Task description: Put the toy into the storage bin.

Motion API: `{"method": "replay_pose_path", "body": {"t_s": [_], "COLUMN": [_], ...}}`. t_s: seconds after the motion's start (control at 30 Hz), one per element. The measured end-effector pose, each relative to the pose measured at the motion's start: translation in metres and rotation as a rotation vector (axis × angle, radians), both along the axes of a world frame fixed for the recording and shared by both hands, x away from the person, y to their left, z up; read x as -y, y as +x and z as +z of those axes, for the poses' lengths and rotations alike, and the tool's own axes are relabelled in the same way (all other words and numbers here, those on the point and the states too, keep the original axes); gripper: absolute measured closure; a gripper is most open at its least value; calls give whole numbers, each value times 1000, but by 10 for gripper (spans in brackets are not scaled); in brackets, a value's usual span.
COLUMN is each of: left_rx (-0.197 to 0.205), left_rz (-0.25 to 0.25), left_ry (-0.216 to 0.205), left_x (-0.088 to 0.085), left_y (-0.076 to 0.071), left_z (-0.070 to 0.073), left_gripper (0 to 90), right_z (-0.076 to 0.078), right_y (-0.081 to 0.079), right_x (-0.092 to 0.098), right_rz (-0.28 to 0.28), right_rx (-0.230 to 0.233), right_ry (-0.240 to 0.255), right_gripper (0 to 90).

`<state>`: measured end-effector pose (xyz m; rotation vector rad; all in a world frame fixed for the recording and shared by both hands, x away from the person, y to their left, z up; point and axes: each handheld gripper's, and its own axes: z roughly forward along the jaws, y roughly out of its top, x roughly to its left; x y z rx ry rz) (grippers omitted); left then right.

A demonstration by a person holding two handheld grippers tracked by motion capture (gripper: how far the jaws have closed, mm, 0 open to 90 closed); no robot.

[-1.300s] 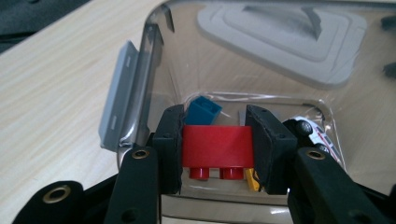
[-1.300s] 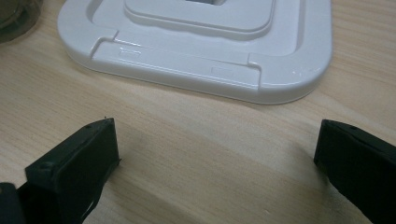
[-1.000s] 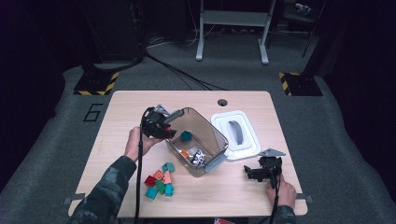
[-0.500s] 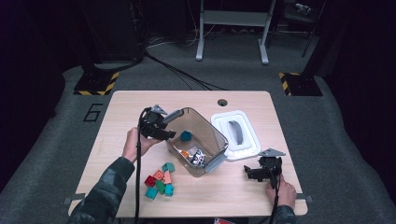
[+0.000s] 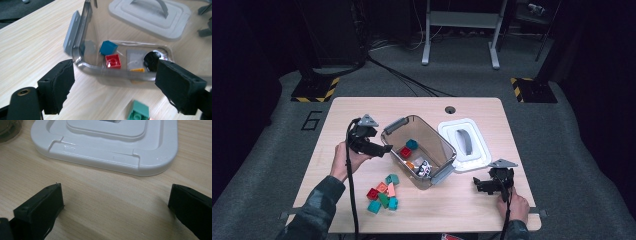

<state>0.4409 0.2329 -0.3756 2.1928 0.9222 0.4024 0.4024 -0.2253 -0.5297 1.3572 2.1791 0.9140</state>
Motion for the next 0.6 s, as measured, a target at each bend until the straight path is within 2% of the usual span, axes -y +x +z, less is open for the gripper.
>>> {"method": "replay_pose_path", "body": {"t_s": [0.1,0.37,0.53,0.6], "left_rx": [1,-39,-67,-85], "left_rz": [3,39,61,67], "left_ry": [11,0,9,0], "left_x": [-9,-31,-40,-44], "left_y": [-7,-24,-40,-46], "left_z": [-7,-30,-51,-60], "left_gripper": [147,101,60,50], "right_z": [0,0,0,0], "right_y": [0,0,0,0], "right_x": [0,0,0,0], "right_rz": [0,1,1,1], "right_rx": [-1,-1,-1,-1], "right_ry": [1,1,0,0], "right_gripper": [0,0,0,0]}}
